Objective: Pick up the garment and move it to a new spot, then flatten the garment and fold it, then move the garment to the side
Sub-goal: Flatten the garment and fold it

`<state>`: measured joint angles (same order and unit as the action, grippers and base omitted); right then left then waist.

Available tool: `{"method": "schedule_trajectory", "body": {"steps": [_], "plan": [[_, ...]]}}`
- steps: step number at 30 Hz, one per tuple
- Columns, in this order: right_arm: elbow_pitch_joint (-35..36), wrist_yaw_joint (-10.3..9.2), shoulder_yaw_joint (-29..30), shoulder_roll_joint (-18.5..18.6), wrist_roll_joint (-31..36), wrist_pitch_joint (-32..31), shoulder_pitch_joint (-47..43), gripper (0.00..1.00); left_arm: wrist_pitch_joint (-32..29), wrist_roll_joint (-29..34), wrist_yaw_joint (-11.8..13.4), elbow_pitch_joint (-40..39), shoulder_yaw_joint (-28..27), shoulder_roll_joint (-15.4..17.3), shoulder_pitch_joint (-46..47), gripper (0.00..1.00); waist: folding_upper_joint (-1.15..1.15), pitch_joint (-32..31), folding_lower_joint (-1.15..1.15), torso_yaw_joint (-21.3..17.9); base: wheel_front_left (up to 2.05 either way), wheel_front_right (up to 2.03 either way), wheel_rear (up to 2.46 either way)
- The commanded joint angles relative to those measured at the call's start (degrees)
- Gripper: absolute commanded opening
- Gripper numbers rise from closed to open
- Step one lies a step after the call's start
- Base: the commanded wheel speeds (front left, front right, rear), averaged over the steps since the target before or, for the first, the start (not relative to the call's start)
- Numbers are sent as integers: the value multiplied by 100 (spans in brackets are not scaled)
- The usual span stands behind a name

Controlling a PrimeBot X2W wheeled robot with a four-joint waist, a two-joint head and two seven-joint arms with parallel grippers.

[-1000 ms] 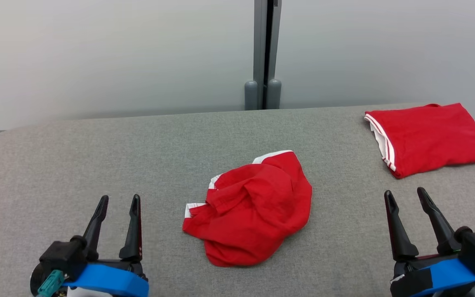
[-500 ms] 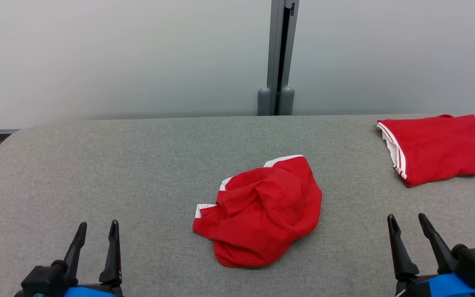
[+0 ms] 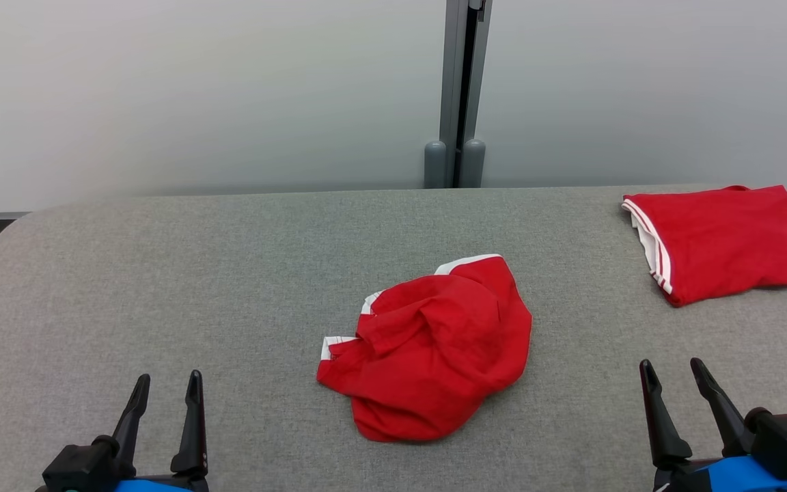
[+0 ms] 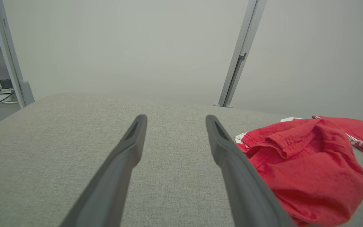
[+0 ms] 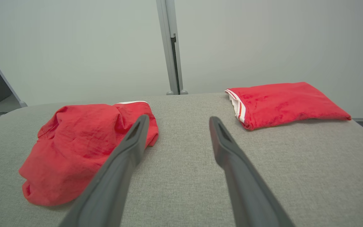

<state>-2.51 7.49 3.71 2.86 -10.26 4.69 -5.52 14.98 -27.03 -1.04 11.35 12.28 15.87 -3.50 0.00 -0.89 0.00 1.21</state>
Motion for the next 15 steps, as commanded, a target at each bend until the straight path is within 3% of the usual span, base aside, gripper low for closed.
{"method": "schedule_trajectory", "body": {"steps": [1,15], "plan": [[10,1,-2,6,-26,19,-15,100,26,44,15,-26,22,-13,-30,100,0,3,0,12,0,0,0],[64,1,-106,7,-26,-36,25,100,-428,-31,-101,-65,286,-55,339,100,0,77,0,-61,0,0,0]]}}
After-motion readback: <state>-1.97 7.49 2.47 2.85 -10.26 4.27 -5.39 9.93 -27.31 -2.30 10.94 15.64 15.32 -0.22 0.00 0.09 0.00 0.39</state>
